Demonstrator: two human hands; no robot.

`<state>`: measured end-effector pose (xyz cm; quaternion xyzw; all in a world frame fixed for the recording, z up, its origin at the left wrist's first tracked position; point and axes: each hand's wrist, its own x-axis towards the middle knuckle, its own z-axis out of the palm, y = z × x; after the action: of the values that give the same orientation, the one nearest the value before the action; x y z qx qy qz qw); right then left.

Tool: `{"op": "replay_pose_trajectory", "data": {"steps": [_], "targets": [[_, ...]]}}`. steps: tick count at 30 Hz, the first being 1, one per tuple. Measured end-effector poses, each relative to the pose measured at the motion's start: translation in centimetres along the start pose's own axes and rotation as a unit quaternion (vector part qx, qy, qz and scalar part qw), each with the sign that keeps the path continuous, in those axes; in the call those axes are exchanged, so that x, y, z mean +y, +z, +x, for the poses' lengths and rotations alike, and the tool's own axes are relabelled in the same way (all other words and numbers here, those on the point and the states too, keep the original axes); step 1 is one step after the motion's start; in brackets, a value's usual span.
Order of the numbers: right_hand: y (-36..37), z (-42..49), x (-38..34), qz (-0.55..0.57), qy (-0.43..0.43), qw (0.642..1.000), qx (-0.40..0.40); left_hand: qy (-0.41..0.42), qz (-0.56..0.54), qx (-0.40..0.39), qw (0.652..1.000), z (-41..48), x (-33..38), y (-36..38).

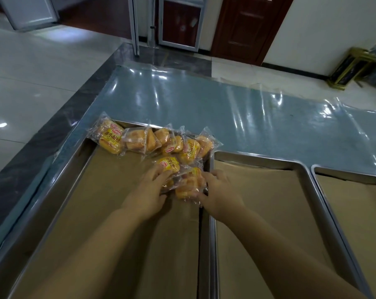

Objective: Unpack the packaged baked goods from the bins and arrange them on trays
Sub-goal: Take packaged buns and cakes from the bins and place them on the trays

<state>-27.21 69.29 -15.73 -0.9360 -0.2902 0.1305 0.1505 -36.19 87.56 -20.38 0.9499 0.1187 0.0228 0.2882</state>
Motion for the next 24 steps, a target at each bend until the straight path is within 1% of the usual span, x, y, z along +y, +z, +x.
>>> {"op": "replay_pose_trajectory", "data": {"steps": [2, 5, 10, 14, 18, 24], "targets": [[-0.8, -1.4, 0.2, -0.006, -0.007, 1.0, 0.021, -0.009, 0.004, 0.01, 1.0, -1.2, 0.6, -0.6], [-2.1, -3.7, 0.7, -0.028, -0.008, 0.999, 0.042, 0.0, 0.022, 0.028, 0.999, -3.3, 1.8, -1.5], [-4.2, -8.4, 2.4, -0.025, 0.003, 0.999, 0.042, 0.04, 0.025, 0.039, 0.998, -6.7, 4.9, -2.5], [-5.6, -12.7, 4.5, -0.022, 0.007, 0.999, 0.047, 0.06, 0.038, 0.052, 0.996, -9.4, 9.2, -2.4], [-7.4, -17.4, 7.7, -0.038, 0.004, 0.998, 0.042, 0.083, 0.072, 0.055, 0.992, -12.0, 14.4, -0.9], [-10.1, -25.8, 15.4, -0.081, 0.001, 0.996, 0.032, 0.121, 0.087, 0.042, 0.988, -16.3, 23.0, 4.6]]}}
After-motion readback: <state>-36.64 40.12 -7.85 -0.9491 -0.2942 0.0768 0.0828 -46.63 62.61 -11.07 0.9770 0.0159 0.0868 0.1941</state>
